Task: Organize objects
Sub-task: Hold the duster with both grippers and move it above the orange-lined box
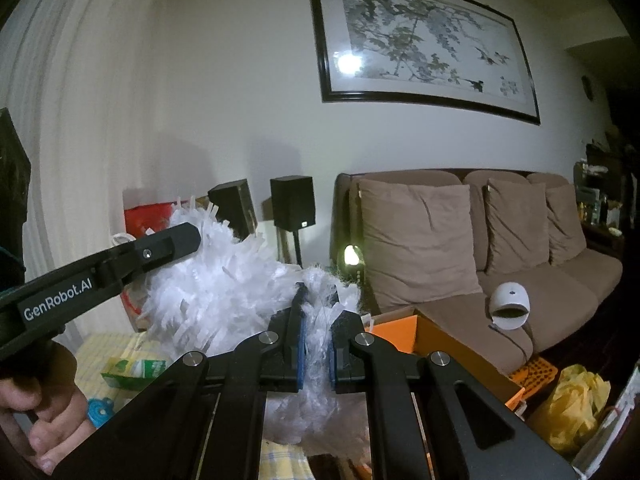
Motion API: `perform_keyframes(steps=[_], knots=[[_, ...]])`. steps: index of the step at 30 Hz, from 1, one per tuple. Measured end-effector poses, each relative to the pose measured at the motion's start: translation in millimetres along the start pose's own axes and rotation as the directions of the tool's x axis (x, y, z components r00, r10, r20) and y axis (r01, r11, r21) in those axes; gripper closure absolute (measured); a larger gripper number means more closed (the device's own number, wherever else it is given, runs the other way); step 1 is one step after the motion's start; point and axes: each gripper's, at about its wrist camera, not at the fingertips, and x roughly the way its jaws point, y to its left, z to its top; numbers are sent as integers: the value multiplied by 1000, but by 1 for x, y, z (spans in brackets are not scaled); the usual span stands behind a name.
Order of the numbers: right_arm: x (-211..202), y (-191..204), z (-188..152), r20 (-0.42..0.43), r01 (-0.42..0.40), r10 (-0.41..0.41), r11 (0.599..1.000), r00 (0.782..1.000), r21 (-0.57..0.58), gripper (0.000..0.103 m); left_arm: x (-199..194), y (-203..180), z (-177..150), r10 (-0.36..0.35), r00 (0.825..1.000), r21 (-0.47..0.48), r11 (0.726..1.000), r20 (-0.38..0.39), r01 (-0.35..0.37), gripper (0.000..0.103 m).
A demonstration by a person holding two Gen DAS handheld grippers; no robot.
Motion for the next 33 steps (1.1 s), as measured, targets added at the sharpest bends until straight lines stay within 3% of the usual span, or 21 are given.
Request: perform_keyframes(steps=[33], knots=[[-3, -18, 5, 0, 10, -10, 999, 1000, 34, 96, 11, 1, 8, -27, 1000, -1, 1000, -12, 27, 101]])
